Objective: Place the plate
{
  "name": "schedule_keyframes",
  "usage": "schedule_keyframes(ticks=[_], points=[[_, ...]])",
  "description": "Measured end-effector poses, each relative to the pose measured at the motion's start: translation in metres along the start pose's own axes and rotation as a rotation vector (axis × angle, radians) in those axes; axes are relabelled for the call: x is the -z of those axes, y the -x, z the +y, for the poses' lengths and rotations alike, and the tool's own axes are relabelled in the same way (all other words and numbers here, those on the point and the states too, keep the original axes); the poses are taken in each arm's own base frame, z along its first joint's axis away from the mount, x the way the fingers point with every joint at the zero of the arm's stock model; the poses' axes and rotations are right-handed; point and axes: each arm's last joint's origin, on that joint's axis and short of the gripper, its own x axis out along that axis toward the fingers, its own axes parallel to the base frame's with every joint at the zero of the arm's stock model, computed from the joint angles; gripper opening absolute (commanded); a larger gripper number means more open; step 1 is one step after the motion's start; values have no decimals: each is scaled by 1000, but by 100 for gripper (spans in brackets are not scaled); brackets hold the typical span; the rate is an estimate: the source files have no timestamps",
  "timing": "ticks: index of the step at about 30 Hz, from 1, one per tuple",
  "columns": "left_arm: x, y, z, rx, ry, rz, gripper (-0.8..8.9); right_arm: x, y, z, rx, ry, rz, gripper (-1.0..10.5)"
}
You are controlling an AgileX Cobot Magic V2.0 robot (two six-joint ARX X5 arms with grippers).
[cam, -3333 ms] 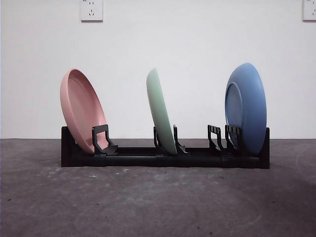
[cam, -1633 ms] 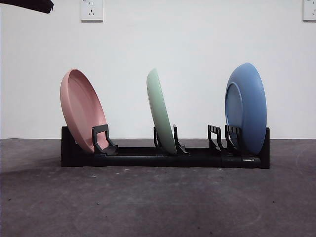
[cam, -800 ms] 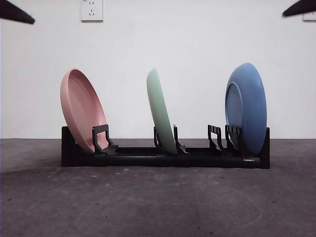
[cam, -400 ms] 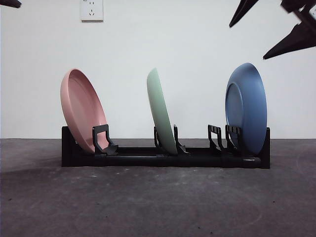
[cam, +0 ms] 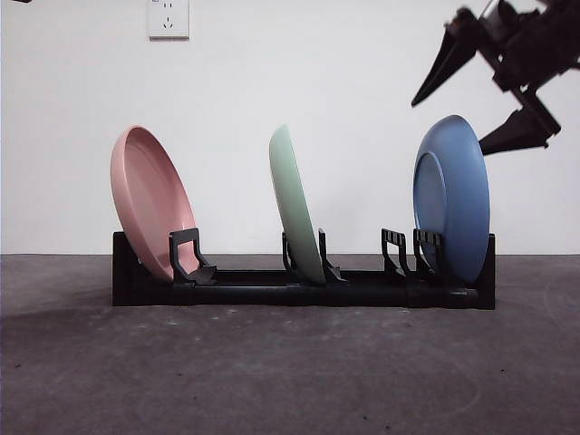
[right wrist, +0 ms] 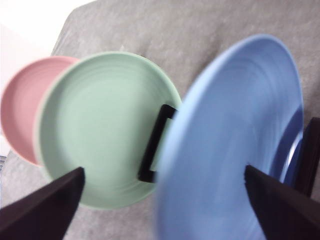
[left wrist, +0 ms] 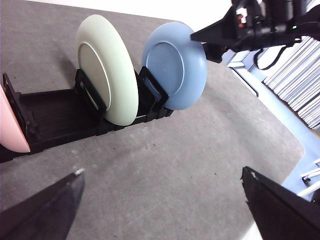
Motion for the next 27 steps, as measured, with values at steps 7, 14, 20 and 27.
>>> schedule_keyframes(ticks=[7,14,20,27], points=[[0,0,0,1,0,0,500,-2,-5,-7,2,8,-5,267],[0,0,0,2,0,0,500,-3,-2,-10,0,9,-17,106],[0,0,0,2,0,0,500,-3,0,-12,0,5,-19,50],[0,0,0,2,-1,0,500,-3,1,-10,-63,-5,-6,50]])
